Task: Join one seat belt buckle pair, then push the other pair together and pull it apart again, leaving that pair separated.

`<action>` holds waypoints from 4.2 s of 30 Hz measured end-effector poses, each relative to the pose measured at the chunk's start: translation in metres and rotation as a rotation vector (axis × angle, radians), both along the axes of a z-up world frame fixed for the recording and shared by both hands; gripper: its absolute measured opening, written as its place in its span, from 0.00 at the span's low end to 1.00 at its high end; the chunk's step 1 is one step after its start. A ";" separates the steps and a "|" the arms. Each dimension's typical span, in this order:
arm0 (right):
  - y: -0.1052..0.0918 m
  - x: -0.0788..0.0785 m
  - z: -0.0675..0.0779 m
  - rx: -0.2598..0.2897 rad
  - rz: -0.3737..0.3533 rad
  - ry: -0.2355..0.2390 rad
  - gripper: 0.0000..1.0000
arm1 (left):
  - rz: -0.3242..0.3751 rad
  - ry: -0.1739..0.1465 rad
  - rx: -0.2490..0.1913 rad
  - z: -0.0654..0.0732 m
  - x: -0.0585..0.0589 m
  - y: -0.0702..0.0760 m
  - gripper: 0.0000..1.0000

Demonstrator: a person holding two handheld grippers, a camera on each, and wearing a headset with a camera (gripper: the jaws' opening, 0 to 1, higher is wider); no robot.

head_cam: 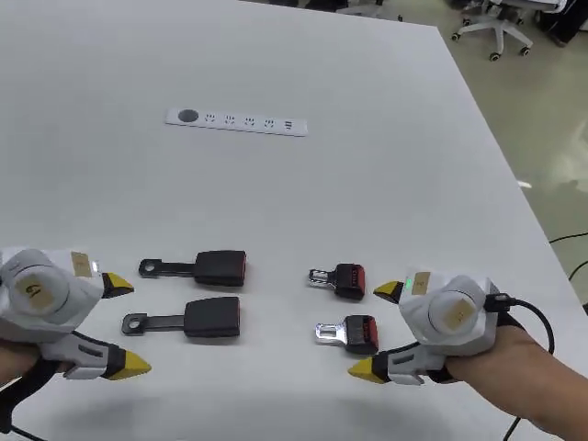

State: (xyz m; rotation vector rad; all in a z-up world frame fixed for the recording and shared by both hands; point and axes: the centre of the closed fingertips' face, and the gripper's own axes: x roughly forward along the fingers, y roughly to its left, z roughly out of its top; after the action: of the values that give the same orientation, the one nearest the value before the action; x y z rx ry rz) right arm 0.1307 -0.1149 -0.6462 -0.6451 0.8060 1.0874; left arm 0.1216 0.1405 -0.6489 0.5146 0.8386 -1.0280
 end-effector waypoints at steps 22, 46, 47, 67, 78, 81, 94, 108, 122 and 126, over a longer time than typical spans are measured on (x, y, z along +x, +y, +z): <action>-0.010 0.005 -0.036 -0.120 0.200 0.125 0.46 | -0.194 0.110 0.038 -0.029 0.027 -0.045 0.50; -0.011 0.004 -0.051 -0.175 0.295 0.116 0.33 | -0.448 0.055 0.175 -0.039 0.019 -0.057 0.34; -0.011 0.004 -0.051 -0.171 0.284 0.122 0.33 | -0.450 0.054 0.175 -0.039 0.020 -0.056 0.34; 0.005 0.008 -0.047 -0.148 0.198 0.115 0.33 | -0.435 0.059 0.173 -0.040 0.023 -0.056 0.33; 0.038 0.005 -0.044 -0.113 0.210 0.091 0.33 | -0.429 0.062 0.185 -0.040 0.024 -0.058 0.33; 0.049 0.004 -0.045 -0.101 0.213 0.087 0.33 | -0.429 0.063 0.188 -0.041 0.024 -0.058 0.33; 0.093 0.009 -0.044 -0.054 0.232 0.072 0.33 | -0.430 0.065 0.193 -0.044 0.022 -0.059 0.33; 0.114 0.011 -0.044 -0.036 0.262 0.054 0.32 | -0.441 0.067 0.210 -0.043 0.021 -0.060 0.33; 0.129 0.012 -0.042 -0.016 0.284 0.046 0.30 | -0.439 0.065 0.179 -0.044 0.021 -0.056 0.32; 0.138 0.012 -0.044 -0.005 0.279 0.048 0.30 | -0.429 0.067 0.182 -0.043 0.020 -0.056 0.32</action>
State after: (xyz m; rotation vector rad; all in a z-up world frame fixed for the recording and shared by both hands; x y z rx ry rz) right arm 0.1426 0.0234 -0.6904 -0.7540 0.7748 1.3583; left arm 0.1420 0.0842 -0.6915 0.8430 0.9067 -1.3729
